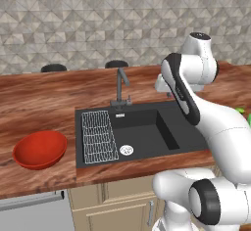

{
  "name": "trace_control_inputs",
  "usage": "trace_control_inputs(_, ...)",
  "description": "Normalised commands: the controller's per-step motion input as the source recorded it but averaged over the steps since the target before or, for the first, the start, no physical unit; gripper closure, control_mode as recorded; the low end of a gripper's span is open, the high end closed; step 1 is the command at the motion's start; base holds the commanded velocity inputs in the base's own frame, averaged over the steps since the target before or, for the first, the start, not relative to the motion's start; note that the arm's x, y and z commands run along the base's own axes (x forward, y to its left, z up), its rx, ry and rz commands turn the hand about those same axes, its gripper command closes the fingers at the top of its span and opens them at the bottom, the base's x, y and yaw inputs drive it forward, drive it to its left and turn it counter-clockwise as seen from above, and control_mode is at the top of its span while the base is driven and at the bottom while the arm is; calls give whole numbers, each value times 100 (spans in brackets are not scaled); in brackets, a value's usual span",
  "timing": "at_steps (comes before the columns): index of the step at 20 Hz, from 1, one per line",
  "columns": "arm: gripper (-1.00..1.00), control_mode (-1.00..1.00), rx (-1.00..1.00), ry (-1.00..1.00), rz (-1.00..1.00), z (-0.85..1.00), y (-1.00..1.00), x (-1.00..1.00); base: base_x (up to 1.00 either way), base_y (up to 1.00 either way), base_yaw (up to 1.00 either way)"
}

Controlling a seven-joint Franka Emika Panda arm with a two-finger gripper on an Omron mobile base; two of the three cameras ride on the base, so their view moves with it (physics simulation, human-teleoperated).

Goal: There is a mixed pile of frozen fruits and vegetables on the counter. Locate all the frozen vegetables and place the items in a bowl on the counter. Take all the frozen fruits and defrost them in a running sink.

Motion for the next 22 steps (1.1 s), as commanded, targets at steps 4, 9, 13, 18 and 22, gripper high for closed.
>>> trace_control_inputs(4, -100, -100, 0, 0, -4, 0, -19, -14, 0, 0, 0)
trace_control_inputs(9, -100, -100, 0, 1, -9, -4, -50, -47, 0, 0, 0)
trace_control_inputs(13, -100, -100, 0, 12, -12, -10, -71, -10, 0, 0, 0)
trace_control_inputs(18, -100, -100, 0, 14, -12, -14, -76, 0, 0, 0, 0)
trace_control_inputs(22, -100, -100, 0, 12, -8, -12, -75, 5, 0, 0, 0)
